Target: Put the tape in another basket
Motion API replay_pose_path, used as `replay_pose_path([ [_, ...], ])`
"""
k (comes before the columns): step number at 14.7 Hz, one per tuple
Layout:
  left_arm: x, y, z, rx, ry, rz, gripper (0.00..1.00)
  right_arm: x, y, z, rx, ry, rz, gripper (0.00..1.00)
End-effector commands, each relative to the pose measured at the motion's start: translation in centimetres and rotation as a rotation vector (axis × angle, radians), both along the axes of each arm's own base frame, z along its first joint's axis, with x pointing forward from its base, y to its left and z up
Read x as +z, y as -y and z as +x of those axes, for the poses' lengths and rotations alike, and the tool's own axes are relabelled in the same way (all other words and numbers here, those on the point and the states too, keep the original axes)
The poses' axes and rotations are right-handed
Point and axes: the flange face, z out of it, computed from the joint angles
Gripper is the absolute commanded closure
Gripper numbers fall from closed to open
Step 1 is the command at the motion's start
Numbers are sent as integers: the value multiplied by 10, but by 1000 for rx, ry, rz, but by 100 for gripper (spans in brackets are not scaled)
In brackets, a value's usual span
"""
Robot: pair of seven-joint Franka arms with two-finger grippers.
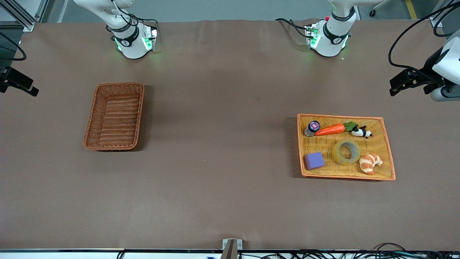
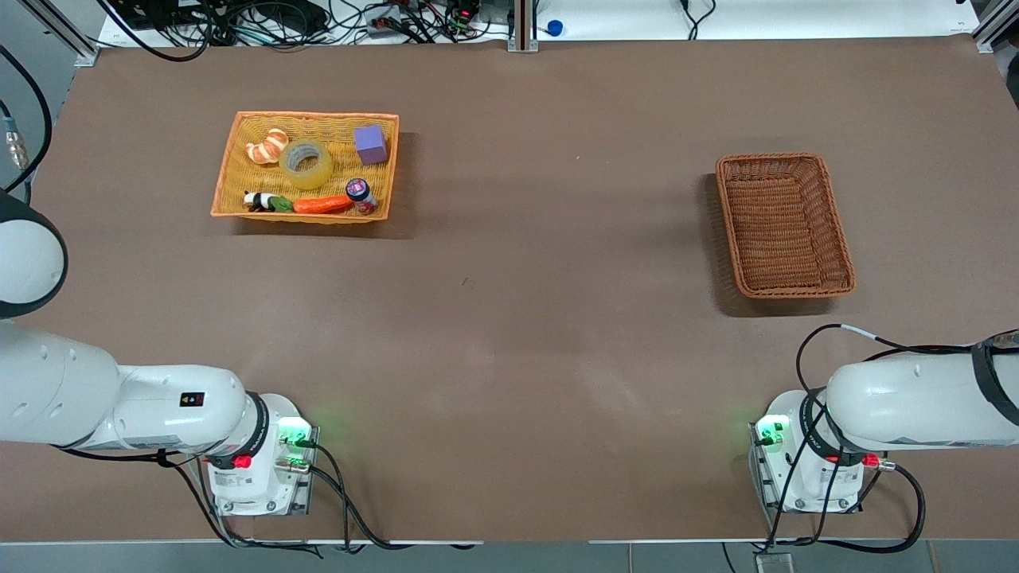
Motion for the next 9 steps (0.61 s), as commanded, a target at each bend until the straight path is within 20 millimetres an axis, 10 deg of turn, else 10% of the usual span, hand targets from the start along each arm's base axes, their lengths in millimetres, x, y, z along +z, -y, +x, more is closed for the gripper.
replay_pose_path([
  [1, 3, -2, 3, -5, 7, 1, 0, 0, 4, 0, 0, 2, 17, 0],
  [9, -22, -9, 20, -28, -22, -8, 0, 0, 4, 0, 0, 0, 17, 0],
])
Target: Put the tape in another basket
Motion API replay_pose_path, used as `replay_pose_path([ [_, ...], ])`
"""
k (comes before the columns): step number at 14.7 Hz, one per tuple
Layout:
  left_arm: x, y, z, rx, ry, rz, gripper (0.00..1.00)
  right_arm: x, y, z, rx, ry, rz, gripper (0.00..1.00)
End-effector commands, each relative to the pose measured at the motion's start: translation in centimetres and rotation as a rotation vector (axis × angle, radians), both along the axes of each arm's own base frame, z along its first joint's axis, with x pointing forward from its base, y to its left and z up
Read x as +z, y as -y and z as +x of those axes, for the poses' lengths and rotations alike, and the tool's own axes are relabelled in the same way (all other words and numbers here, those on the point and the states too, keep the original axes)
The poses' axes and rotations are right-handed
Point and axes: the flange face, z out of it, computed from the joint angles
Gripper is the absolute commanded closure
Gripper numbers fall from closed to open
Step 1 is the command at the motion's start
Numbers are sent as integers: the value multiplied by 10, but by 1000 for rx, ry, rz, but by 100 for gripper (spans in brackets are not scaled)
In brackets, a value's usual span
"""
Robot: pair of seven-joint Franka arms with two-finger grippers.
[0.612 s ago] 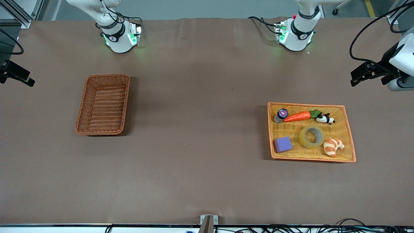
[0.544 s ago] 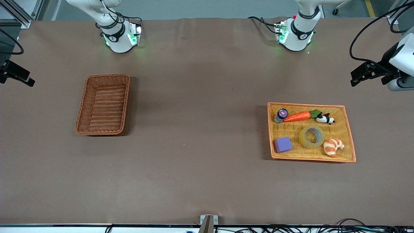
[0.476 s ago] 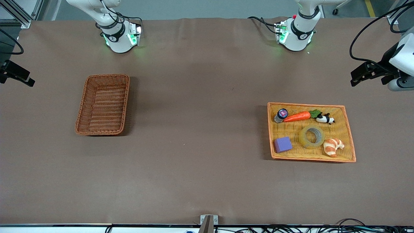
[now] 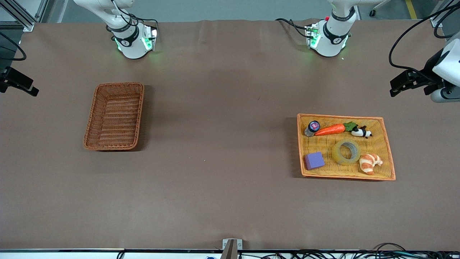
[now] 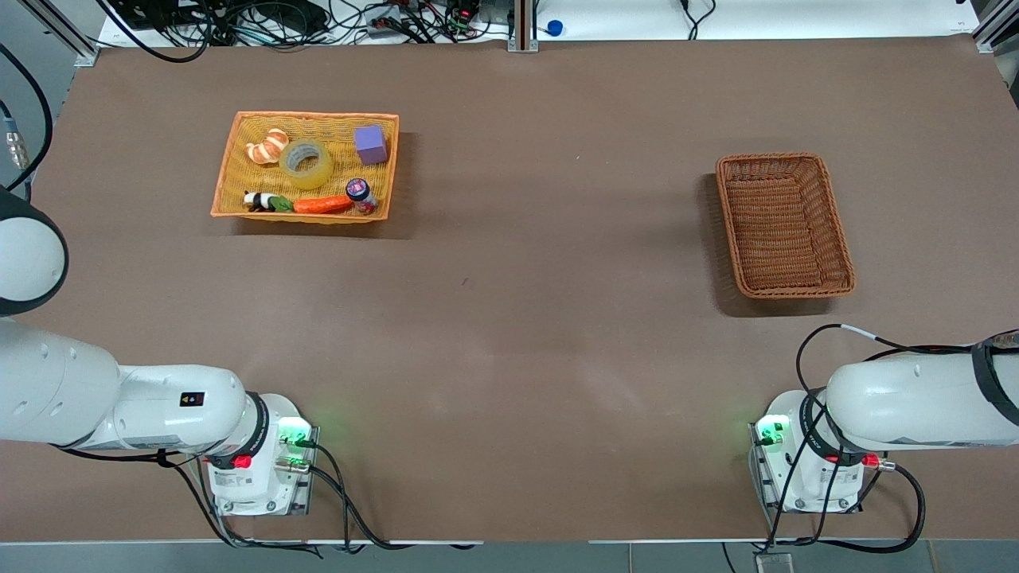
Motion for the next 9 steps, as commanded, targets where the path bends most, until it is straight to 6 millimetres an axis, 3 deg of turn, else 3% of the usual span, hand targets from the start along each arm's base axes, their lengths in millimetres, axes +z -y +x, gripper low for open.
replay_pose_path([
  [1, -34, -8, 28, -6, -30, -6, 0, 0, 4, 0, 0, 0, 17, 0],
  [5, -72, -20, 57, 11, -17, -13, 0, 0, 4, 0, 0, 2, 18, 0],
  [9, -129, -36, 86, 37, -19, -34, 0, 0, 4, 0, 0, 2, 18, 0],
])
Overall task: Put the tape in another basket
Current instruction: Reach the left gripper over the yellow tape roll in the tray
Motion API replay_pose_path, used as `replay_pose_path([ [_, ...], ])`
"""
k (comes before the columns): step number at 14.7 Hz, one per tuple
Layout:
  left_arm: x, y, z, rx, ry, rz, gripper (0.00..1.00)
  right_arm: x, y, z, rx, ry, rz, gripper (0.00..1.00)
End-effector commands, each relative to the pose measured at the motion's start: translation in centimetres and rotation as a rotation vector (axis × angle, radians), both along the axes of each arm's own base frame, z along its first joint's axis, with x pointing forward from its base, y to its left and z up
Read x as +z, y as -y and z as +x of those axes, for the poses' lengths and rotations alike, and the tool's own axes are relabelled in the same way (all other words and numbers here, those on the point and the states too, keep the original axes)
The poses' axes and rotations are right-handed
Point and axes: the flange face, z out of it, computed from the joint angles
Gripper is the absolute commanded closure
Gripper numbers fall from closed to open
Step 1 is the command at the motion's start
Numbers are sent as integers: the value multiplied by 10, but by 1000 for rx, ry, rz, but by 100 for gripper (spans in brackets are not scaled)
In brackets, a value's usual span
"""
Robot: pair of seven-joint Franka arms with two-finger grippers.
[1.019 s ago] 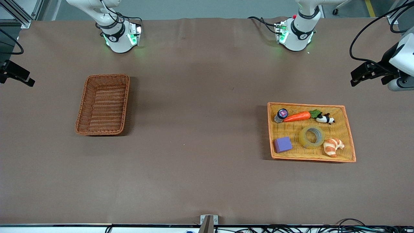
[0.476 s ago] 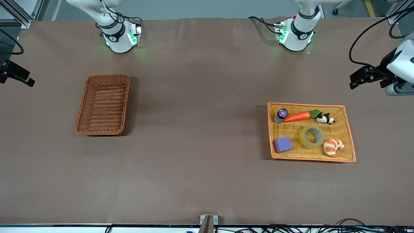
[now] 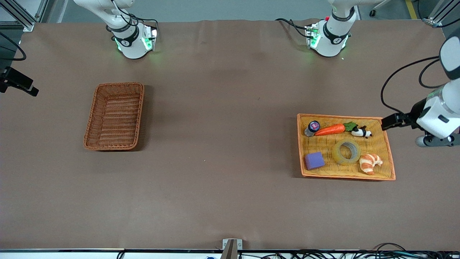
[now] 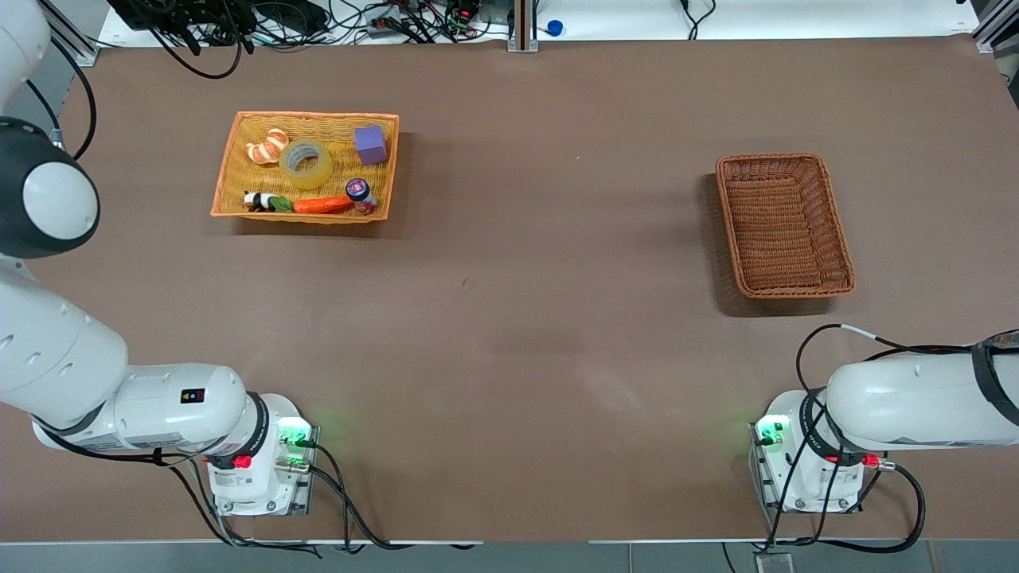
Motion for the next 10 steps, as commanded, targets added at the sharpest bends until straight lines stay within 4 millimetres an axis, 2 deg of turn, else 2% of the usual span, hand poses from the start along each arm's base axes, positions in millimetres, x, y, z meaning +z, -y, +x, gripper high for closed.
replay_pose_path([
  [1, -27, 0, 15, -11, 3, -16, 0, 0, 3, 0, 1, 2, 18, 0],
  [5, -82, 6, 30, -23, -35, -22, 0, 0, 3, 0, 1, 2, 18, 0],
  [8, -112, 8, 38, -30, -26, -20, 0, 0, 3, 0, 1, 2, 18, 0],
  [10, -140, 7, 41, -31, -10, -23, 0, 0, 3, 0, 1, 2, 18, 0],
])
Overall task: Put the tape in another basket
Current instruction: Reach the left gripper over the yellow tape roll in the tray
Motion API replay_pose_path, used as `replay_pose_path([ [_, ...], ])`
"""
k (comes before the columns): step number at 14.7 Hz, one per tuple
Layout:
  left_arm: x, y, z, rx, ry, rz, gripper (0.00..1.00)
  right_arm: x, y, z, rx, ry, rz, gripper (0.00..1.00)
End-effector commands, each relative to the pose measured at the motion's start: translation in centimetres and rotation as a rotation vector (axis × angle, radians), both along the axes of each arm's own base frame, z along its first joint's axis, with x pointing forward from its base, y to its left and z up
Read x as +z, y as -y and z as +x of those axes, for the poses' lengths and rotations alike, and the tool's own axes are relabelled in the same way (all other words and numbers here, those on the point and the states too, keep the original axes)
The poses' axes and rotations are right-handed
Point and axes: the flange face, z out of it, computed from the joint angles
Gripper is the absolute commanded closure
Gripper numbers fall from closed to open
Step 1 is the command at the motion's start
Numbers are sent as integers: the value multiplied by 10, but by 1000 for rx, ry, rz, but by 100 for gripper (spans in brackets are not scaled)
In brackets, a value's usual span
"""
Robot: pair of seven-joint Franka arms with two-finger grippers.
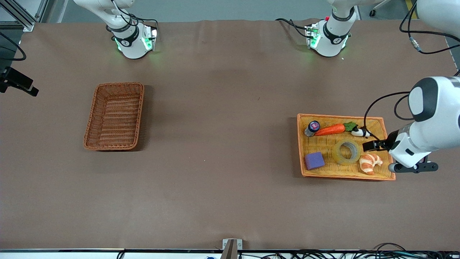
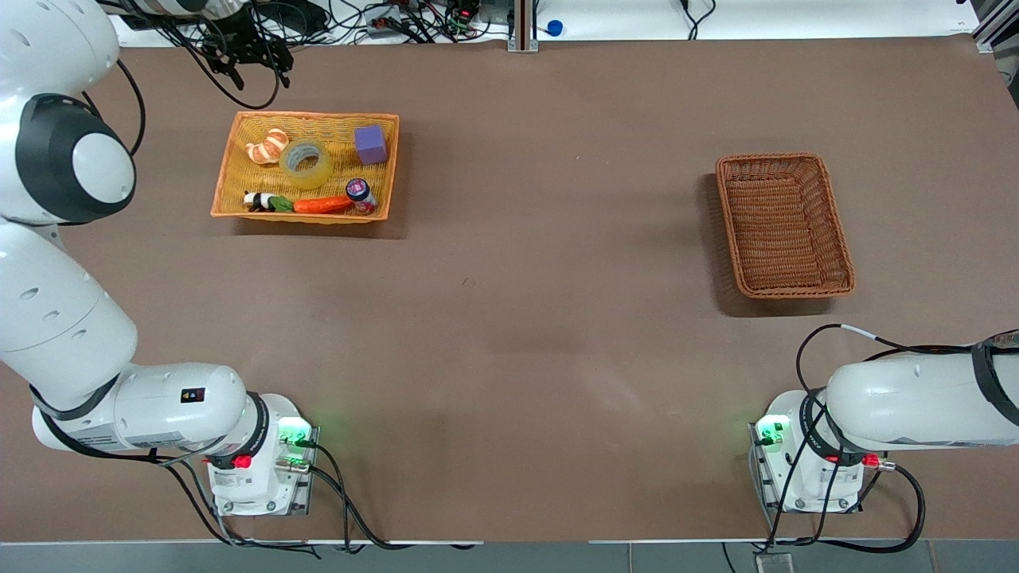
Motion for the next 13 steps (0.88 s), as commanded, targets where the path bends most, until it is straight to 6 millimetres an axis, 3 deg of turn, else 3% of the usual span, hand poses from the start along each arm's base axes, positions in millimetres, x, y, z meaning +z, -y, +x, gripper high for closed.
replay_pose_path([
  [1, -32, -2, 0, -13, 39, -2, 0, 0, 3, 0, 1, 2, 17, 0],
  [6, -87, -8, 1, -4, 42, -7, 2, -1, 3, 0, 1, 2, 18, 0],
  [13, -140, -13, -1, -75, 10, 74, 15, 0, 3, 0, 1, 2, 18, 0],
])
